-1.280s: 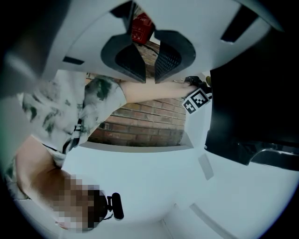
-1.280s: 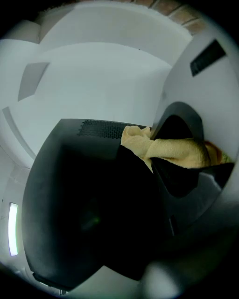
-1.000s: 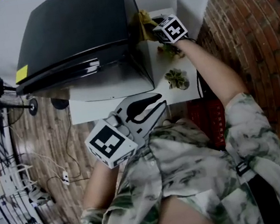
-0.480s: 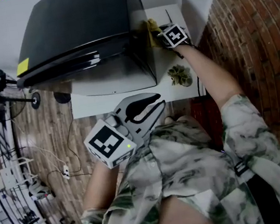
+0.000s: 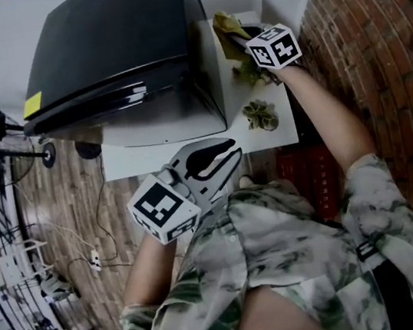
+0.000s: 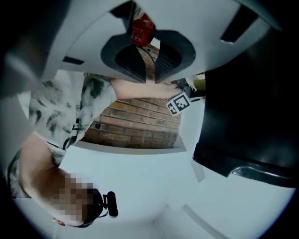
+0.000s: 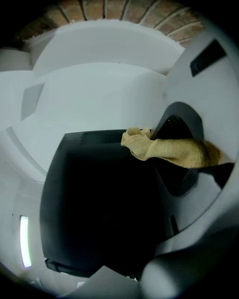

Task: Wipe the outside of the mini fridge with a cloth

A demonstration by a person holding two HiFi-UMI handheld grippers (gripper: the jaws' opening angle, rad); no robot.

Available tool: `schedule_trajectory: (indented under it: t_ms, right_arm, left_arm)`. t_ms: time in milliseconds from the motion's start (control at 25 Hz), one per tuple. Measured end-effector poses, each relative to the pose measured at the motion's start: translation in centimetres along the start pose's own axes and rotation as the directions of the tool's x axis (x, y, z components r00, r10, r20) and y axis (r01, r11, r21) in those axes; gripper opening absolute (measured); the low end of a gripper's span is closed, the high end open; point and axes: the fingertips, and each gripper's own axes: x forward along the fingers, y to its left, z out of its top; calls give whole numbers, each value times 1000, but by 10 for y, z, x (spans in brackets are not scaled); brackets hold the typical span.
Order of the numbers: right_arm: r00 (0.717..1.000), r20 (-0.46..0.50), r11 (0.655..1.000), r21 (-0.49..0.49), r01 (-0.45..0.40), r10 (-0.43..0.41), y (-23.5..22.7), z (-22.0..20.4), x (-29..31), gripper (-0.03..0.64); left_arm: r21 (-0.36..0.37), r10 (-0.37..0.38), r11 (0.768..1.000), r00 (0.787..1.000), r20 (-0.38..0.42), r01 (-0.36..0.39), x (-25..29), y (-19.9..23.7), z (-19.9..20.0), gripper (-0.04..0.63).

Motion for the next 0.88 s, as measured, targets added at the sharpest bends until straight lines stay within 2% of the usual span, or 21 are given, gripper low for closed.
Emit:
schedule_trajectory:
  t_ms: [320, 520, 680, 880]
  right_arm:
    - [979, 194, 997, -61, -55, 66, 37, 112, -83, 95]
    - [951, 279, 991, -73, -115, 131, 62, 156, -111, 95]
    - [946, 280, 986, -83, -144, 162, 79, 160, -104, 95]
    - [964, 220, 988, -70, -135, 147, 82, 126, -76, 95]
  left_arm:
    - [17, -48, 999, 999, 4, 48, 7, 0, 5, 55]
    - [27, -56, 998, 998, -1, 56, 8, -2, 8, 55]
    - [28, -48, 998, 999, -2, 49, 5, -2, 7, 55]
    - [23, -31, 999, 999, -6, 31, -1, 0, 4, 55]
